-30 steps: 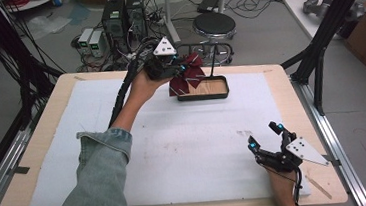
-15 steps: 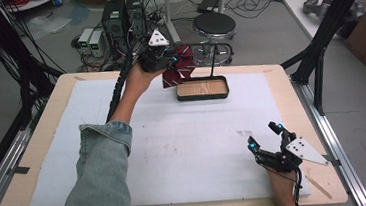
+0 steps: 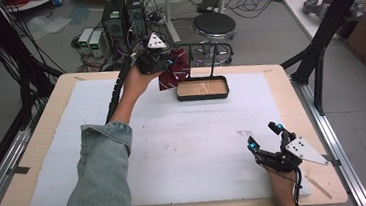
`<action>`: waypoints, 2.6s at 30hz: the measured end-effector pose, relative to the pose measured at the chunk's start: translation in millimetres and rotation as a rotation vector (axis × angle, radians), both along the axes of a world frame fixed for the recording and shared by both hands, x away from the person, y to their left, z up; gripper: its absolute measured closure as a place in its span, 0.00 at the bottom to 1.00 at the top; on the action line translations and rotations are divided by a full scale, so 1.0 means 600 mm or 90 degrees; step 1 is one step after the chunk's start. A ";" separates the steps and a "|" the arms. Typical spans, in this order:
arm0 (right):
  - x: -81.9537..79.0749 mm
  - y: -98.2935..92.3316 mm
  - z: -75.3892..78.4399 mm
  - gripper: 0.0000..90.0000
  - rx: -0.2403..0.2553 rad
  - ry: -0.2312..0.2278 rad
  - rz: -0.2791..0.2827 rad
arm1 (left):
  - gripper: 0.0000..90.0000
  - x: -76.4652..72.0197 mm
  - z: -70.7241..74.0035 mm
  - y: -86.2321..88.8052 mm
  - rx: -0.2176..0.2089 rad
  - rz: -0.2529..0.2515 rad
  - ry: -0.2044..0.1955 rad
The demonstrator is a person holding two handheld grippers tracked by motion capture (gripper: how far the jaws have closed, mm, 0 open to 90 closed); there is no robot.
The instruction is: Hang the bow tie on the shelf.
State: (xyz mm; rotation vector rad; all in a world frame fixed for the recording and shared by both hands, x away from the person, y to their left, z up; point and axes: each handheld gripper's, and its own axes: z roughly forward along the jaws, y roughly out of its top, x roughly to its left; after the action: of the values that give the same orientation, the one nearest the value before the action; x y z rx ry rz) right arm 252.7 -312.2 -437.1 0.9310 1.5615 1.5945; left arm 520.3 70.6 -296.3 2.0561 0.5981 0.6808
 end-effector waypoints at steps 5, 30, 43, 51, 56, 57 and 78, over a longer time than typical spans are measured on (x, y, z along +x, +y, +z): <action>0.000 0.000 0.000 0.13 0.000 0.000 0.001 | 0.82 0.004 -0.008 -0.002 0.012 0.009 0.007; 0.000 0.000 0.000 0.13 0.001 0.000 0.002 | 0.81 0.019 -0.061 -0.026 0.032 0.037 -0.002; 0.001 -0.001 0.000 0.13 0.005 0.002 0.005 | 0.80 0.026 -0.084 -0.036 -0.002 0.059 -0.018; 0.001 -0.002 0.000 0.13 0.006 0.001 0.005 | 0.76 0.028 -0.092 -0.033 -0.014 0.066 -0.016; 0.001 -0.002 0.000 0.13 0.005 0.002 0.005 | 0.68 0.027 -0.090 -0.026 -0.016 0.068 -0.018; 0.000 -0.002 0.000 0.13 0.004 0.001 0.004 | 0.67 0.027 -0.089 -0.024 -0.017 0.068 -0.019; 0.001 -0.002 0.000 0.13 0.003 0.001 0.002 | 0.48 -0.012 -0.065 0.057 -0.093 0.068 -0.034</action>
State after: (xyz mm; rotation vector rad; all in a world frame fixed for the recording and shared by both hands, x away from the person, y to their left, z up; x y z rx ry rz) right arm 253.1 -313.3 -437.3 0.9319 1.5616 1.6006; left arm 513.0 104.6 -335.4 1.8755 0.7095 0.7287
